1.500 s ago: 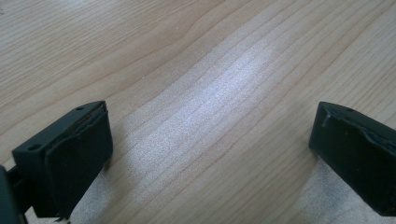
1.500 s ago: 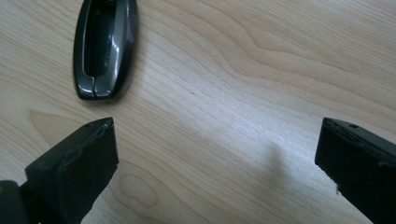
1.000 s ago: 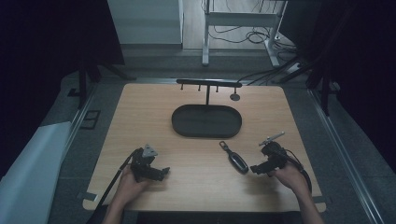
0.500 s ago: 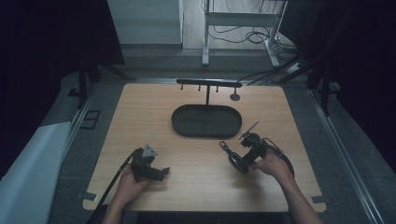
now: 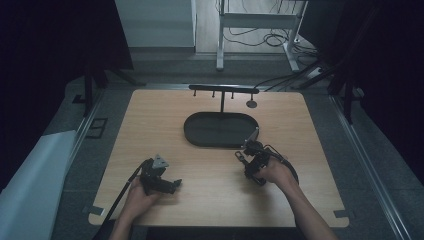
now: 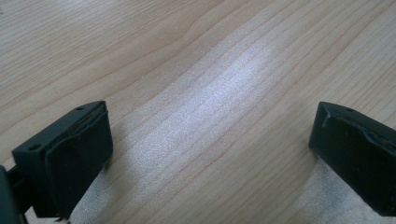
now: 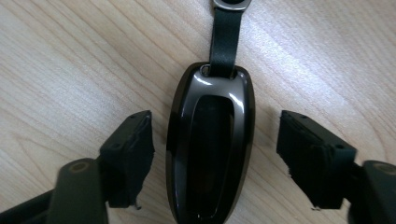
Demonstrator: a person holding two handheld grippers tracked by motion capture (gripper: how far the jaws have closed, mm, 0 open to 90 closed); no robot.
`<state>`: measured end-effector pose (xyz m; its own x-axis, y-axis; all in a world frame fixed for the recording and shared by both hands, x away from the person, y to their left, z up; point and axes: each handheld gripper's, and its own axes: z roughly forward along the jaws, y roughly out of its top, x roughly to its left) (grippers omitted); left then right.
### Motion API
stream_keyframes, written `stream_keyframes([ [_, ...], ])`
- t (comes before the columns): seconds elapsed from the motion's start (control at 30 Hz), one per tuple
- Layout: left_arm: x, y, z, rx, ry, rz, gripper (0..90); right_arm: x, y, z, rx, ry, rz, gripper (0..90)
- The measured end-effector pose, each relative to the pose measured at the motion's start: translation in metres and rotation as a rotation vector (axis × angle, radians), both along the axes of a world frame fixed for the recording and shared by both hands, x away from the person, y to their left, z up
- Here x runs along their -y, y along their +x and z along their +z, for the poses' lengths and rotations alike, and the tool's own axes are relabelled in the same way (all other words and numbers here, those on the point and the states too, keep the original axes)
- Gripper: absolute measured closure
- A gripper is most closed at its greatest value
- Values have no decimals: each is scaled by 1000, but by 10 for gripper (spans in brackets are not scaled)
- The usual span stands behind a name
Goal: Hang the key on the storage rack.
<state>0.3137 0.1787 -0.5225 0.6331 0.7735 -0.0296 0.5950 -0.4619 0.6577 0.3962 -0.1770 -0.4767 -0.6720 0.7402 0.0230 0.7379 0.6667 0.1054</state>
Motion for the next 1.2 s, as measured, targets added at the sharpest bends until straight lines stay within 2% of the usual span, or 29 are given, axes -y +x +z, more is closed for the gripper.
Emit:
stream_keyframes([
  [0.13, 0, 0, 0, 0, 0, 0, 0, -6, 3, -5, -22, -46, 6, 344],
  [0.2, 0, 0, 0, 0, 0, 0, 0, -6, 4, -5, -20, -49, 14, 352],
  [0.33, 0, 0, 0, 0, 0, 0, 0, -12, 6, -3, -37, -66, 25, 479],
  [0.5, 0, 0, 0, 0, 0, 0, 0, -13, 8, -3, -58, -83, 16, 489],
  [0.6, 0, 0, 0, 0, 0, 0, 0, -10, 8, 0, -64, -66, 16, 491],
  [0.73, 0, 0, 0, 0, 0, 0, 0, -7, 8, 9, -60, -43, 7, 492],
  [0.77, 0, 0, 0, 0, 3, -2, 0, -5, 8, 16, -53, -34, 19, 492],
  [1.2, 0, 0, 0, 1, -1, 1, 0, 7, 13, 57, -27, -12, 9, 493],
])
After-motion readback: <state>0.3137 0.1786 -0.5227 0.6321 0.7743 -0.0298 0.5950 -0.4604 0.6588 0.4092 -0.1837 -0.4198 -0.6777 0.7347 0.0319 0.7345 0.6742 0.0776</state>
